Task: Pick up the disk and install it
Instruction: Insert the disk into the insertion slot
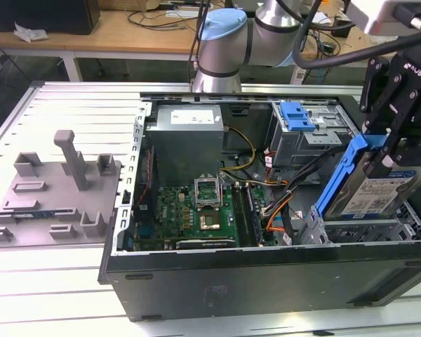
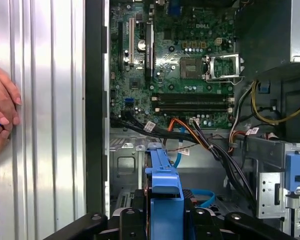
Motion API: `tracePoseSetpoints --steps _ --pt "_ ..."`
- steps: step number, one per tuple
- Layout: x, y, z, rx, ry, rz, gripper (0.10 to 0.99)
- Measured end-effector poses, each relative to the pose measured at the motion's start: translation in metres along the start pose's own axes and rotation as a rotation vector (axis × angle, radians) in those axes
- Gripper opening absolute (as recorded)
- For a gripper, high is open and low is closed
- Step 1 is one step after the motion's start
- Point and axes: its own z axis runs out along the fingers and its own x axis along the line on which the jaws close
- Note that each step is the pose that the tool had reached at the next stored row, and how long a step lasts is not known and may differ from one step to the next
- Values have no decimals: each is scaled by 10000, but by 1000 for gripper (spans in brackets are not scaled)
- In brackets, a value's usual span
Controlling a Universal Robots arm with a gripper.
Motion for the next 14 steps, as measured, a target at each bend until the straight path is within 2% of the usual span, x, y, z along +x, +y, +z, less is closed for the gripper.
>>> tracePoseSetpoints --steps 8,13,14 --pt "16 1 147 -18 0 0 369" --pt "21 2 206 -22 4 1 376" --pt "22 2 211 -21 2 1 435"
